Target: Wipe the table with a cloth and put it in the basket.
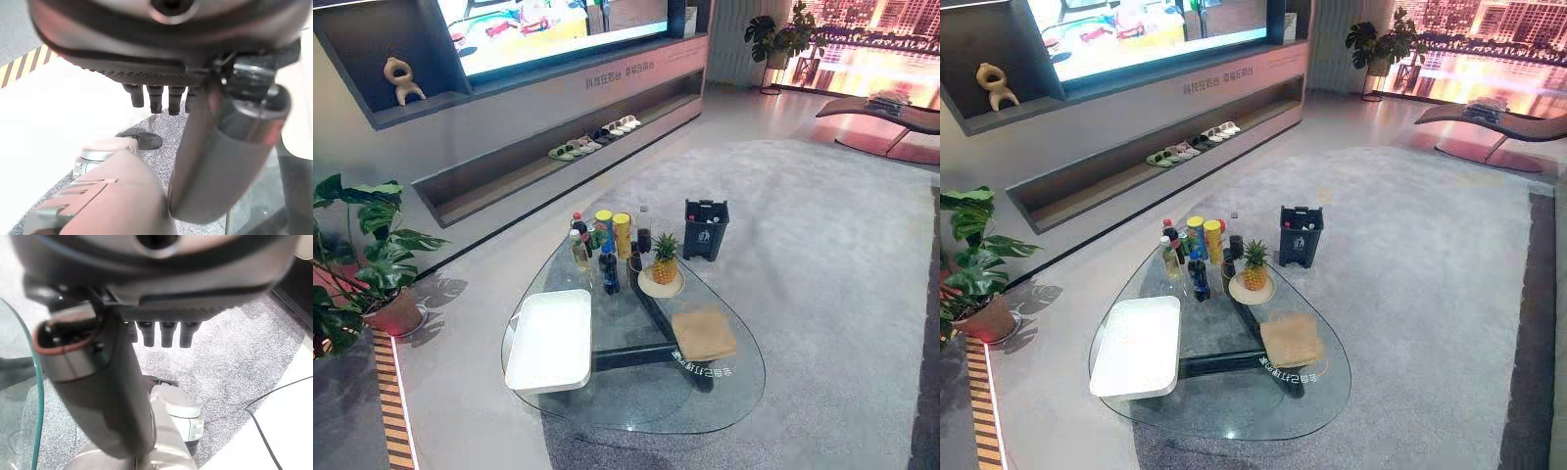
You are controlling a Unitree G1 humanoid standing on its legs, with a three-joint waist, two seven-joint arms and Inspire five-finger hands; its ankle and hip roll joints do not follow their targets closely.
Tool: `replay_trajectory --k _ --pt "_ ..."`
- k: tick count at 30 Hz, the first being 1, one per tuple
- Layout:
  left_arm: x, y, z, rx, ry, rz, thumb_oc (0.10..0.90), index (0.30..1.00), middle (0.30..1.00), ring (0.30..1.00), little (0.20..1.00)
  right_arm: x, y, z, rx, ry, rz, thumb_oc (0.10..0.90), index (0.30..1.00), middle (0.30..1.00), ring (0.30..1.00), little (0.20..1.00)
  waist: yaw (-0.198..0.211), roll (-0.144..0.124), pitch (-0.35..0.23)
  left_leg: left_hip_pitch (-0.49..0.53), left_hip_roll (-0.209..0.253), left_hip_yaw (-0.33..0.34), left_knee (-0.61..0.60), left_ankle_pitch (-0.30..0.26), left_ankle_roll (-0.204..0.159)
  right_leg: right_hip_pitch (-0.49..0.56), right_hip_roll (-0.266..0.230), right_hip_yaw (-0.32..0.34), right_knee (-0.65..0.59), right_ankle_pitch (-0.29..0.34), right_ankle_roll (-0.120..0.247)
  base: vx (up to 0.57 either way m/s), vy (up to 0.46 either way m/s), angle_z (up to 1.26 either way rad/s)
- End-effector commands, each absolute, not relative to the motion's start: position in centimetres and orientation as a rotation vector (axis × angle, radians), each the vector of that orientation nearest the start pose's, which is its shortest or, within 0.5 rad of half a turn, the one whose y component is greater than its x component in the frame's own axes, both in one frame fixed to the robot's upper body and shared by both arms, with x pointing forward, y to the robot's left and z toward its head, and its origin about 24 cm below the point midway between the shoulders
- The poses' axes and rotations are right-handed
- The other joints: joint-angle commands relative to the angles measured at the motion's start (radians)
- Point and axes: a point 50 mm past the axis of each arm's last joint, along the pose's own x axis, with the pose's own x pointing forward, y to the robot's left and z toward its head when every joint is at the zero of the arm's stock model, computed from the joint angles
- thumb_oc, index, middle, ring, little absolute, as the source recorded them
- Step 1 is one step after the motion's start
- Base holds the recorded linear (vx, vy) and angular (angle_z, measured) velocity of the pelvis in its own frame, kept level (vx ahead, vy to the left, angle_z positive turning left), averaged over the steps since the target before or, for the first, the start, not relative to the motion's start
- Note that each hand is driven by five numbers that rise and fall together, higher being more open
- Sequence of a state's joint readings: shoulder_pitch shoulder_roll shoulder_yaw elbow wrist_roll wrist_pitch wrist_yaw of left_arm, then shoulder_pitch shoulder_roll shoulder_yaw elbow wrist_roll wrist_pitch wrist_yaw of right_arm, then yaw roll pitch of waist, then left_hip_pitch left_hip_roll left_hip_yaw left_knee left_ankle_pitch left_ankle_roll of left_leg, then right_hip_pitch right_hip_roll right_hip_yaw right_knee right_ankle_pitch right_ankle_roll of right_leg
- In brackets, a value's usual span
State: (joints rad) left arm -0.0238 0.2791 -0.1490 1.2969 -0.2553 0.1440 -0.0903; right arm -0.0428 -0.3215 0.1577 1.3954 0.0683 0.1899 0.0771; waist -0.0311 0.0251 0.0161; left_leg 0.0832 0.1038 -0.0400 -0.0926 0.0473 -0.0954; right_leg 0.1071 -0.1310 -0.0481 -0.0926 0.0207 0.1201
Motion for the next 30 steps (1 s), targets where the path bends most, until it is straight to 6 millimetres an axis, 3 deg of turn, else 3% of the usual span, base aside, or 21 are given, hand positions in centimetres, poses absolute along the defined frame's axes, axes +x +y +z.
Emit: replay_trajectory --k 1,30 --pt "8.97 24.47 -16.12 0.057 1.39 0.165 0.8 0.9 0.9 0.9 0.9 6.22 -27.58 -15.62 -0.295 1.548 -0.125 0.8 0.9 0.9 0.9 0.9 0.013 -0.015 0.048 0.016 -0.091 0.026 0.005 -0.081 0.055 0.001 0.063 -0.016 0.018 -0.029 -0.021 0.04 -0.057 -0.21" --pt "9.15 24.85 -15.99 0.064 1.353 0.2 0.8 0.9 0.9 0.9 0.9 6.01 -27.66 -15.63 -0.297 1.556 -0.119 0.8 0.9 0.9 0.9 0.9 0.014 -0.012 0.05 0.016 -0.092 0.023 0.005 -0.08 0.053 0.005 0.064 -0.019 0.012 -0.028 -0.021 0.01 -0.001 0.0"
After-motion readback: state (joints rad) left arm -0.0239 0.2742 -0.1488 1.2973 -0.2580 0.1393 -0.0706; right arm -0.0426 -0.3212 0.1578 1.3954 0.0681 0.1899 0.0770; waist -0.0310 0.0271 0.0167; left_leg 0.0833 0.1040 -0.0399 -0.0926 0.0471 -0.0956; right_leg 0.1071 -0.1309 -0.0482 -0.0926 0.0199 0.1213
